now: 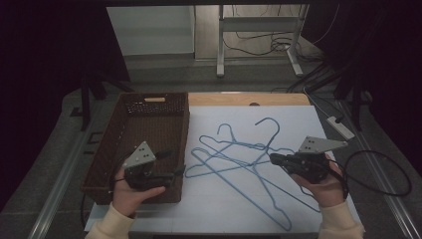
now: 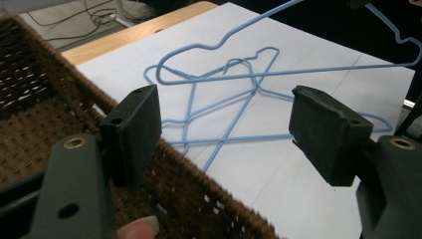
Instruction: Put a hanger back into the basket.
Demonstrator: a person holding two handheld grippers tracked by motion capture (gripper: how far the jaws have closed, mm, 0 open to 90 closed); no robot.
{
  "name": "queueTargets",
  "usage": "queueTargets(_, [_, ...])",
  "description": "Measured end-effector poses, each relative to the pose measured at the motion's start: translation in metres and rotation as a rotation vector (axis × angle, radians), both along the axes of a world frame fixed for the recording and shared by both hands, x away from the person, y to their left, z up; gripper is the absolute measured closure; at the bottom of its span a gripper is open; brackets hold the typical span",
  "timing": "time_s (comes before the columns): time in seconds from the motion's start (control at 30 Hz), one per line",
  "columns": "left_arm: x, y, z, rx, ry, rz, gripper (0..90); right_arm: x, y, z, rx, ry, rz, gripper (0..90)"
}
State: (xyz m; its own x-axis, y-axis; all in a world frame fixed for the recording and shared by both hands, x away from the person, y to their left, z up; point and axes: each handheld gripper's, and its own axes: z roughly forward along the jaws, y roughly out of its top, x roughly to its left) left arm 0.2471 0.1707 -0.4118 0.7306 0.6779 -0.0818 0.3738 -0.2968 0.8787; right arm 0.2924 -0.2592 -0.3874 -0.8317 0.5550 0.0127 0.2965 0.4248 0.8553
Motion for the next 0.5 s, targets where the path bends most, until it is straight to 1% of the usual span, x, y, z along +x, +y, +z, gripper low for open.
queueTargets(0.1, [0.008,-0.009,0.002,0.015,0.003,-0.021,28.4,0.0,0.001,0.0,0.001,0.002,0.006,87.9])
queueTargets(0.3, [0.02,-0.024,0.008,0.023,0.006,-0.053,28.5,-0.001,0.001,0.001,0.005,0.003,0.015,87.9])
queueTargets(0.33, [0.024,-0.028,0.011,0.026,0.006,-0.063,28.5,-0.001,0.001,0.001,0.006,0.003,0.018,87.9])
queueTargets(0.43, [0.028,-0.033,0.013,0.022,0.008,-0.074,28.5,-0.001,0.0,0.002,0.012,0.002,0.025,87.9])
queueTargets(0.5, [0.034,-0.041,0.016,0.031,0.009,-0.089,28.5,-0.002,0.0,0.003,0.015,0.002,0.031,87.9])
